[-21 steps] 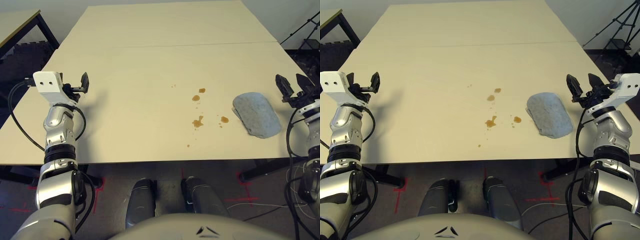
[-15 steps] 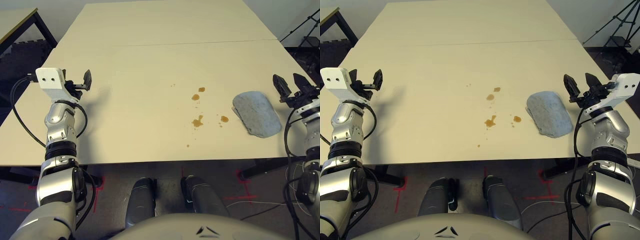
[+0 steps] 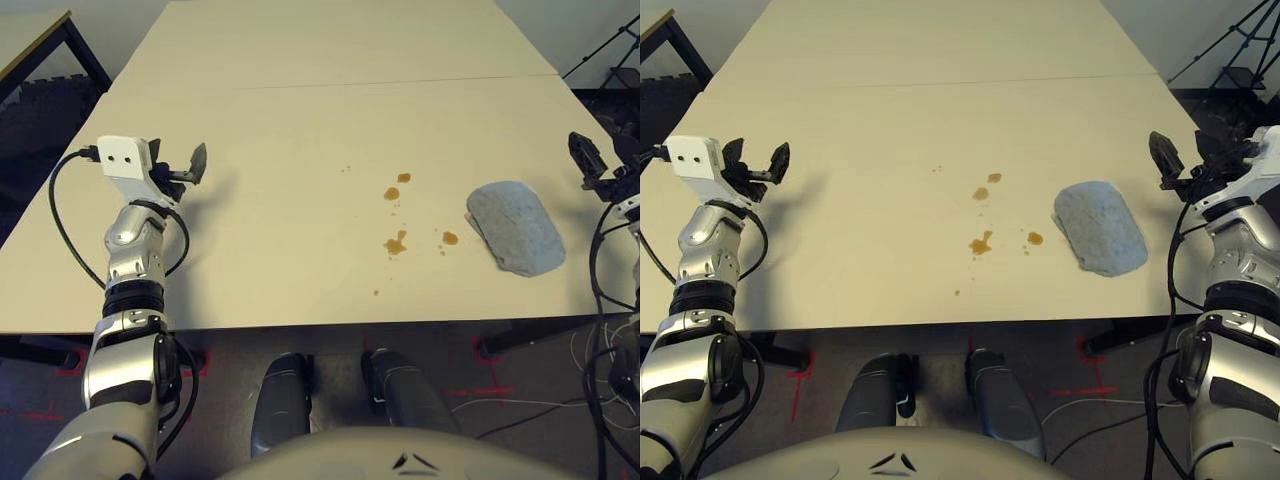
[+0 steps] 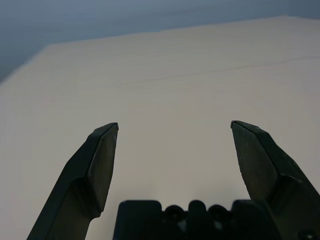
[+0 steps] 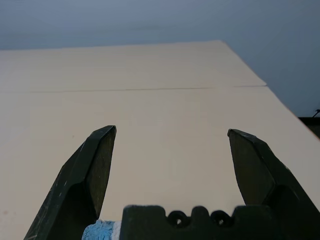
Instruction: Wipe the water off the table with a rag.
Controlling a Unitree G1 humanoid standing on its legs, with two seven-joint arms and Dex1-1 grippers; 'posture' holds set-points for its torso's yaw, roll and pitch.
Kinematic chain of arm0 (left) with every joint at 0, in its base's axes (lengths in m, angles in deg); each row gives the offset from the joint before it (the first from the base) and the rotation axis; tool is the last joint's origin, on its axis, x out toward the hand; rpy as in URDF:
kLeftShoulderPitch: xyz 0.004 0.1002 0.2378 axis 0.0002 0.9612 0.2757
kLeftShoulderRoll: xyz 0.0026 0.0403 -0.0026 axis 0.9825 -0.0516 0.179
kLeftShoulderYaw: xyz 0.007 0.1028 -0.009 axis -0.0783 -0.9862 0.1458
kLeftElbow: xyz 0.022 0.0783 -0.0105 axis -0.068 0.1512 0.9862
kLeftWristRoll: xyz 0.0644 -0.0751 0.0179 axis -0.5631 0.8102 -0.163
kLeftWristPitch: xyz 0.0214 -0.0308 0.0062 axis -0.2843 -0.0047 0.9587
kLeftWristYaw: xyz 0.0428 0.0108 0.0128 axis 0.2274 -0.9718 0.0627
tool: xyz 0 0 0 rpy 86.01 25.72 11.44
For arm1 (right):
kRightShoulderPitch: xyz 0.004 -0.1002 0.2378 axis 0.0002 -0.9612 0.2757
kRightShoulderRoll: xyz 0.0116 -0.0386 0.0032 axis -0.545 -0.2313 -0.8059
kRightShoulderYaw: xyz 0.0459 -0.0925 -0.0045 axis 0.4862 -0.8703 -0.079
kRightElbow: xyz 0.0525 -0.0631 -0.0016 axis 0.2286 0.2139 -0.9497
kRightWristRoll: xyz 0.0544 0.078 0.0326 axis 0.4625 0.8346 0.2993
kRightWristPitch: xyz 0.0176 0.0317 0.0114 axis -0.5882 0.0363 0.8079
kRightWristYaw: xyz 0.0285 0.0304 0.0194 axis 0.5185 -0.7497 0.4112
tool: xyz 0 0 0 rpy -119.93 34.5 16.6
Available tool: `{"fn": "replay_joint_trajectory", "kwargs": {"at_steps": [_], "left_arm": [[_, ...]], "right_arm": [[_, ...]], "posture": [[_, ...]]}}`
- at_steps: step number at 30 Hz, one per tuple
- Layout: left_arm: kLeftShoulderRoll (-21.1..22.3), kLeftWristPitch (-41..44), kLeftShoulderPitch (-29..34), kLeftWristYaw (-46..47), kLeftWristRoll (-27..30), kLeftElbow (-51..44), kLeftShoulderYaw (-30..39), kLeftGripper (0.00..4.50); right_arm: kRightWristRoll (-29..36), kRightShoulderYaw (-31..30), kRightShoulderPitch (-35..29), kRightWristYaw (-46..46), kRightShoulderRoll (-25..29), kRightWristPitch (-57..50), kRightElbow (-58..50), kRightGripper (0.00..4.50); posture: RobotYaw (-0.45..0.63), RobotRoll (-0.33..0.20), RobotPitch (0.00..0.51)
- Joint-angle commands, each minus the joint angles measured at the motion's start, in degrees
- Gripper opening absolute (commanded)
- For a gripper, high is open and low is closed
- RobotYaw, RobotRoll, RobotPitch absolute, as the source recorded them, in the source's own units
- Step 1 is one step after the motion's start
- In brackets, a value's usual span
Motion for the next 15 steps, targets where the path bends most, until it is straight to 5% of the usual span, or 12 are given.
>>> {"fn": "replay_joint_trajectory", "kwargs": {"at_steps": [1,9,15], "left_arm": [[2.2,8.2,3.6,-12.4,4.9,-8.3,-2.9,4.50],[8.7,23.6,9.4,-33.1,10.2,-22.7,-10.7,4.50],[9.0,22.3,6.9,-36.0,7.5,-19.9,-12.7,4.50]], "right_arm": [[0.0,-0.5,-0.6,-0.8,0.2,-1.5,-0.4,4.46],[0.1,-0.3,-1.1,-2.9,1.3,-3.5,0.1,4.46],[0.4,-3.0,-0.9,-10.8,6.2,-15.7,-1.5,4.46]], "posture": [[-0.15,0.000,0.139],[-0.16,0.000,0.122],[-0.16,0.000,0.116]]}}
